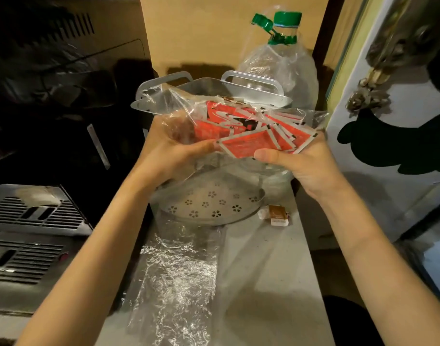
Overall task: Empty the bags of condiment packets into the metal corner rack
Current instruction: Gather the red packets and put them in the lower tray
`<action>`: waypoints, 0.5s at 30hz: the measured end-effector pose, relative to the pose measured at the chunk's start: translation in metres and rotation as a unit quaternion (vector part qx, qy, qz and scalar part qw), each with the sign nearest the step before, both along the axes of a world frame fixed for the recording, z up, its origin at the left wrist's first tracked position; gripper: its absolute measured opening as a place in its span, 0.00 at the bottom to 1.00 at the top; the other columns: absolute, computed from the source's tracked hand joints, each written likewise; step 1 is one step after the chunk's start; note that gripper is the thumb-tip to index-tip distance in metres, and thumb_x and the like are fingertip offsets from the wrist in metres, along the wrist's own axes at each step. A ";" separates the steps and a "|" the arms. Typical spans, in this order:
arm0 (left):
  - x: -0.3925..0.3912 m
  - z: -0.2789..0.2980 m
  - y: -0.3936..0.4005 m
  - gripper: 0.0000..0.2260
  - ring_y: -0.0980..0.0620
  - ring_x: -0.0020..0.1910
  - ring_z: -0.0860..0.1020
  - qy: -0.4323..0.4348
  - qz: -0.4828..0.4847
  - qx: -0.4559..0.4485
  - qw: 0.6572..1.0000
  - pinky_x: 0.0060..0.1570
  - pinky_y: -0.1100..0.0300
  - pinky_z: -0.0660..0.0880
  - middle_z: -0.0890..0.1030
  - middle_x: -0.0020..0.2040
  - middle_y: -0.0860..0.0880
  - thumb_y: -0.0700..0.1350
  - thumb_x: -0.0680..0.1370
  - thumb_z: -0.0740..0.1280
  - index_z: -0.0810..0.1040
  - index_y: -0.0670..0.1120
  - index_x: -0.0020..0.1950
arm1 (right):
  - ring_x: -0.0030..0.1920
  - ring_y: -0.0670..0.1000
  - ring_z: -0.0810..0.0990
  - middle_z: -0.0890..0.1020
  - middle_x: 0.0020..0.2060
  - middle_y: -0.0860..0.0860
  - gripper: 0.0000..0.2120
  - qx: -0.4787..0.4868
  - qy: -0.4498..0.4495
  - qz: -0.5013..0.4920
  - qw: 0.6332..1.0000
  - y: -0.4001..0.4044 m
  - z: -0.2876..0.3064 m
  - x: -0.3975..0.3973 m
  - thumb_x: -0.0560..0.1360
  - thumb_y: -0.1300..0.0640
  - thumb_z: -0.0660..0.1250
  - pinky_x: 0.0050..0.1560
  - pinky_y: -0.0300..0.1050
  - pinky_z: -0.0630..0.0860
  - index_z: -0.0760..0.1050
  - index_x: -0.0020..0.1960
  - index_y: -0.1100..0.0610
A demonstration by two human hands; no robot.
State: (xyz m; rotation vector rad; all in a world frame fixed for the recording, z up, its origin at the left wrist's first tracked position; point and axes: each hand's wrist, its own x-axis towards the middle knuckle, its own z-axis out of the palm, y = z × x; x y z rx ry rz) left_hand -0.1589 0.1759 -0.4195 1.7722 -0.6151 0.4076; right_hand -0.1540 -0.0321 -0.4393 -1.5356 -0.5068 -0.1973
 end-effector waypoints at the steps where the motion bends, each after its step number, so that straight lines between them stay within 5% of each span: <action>1: 0.003 0.001 0.001 0.14 0.68 0.44 0.80 -0.020 0.007 0.016 1.000 0.42 0.74 0.74 0.81 0.37 0.68 0.37 0.67 0.72 0.78 0.49 0.49 | 0.49 0.41 0.82 0.85 0.41 0.38 0.21 0.001 -0.005 -0.005 1.000 0.000 0.000 0.001 0.59 0.61 0.73 0.48 0.35 0.78 0.76 0.50 0.50; 8: 0.021 -0.031 0.007 0.17 0.68 0.41 0.79 -0.096 0.145 0.058 0.983 0.42 0.71 0.76 0.80 0.45 0.59 0.55 0.66 0.72 0.78 0.50 0.52 | 0.47 0.39 0.82 0.84 0.40 0.37 0.20 0.003 -0.011 -0.024 1.000 0.000 -0.024 0.011 0.58 0.62 0.73 0.47 0.32 0.77 0.76 0.47 0.48; 15: 0.049 -0.086 0.013 0.11 0.44 0.43 0.82 -0.359 0.201 0.084 0.908 0.41 0.45 0.78 0.82 0.46 0.42 0.40 0.71 0.72 0.77 0.41 0.52 | 0.48 0.40 0.82 0.84 0.42 0.36 0.22 -0.030 -0.035 -0.065 0.997 0.002 -0.053 0.019 0.58 0.60 0.75 0.50 0.34 0.77 0.78 0.50 0.48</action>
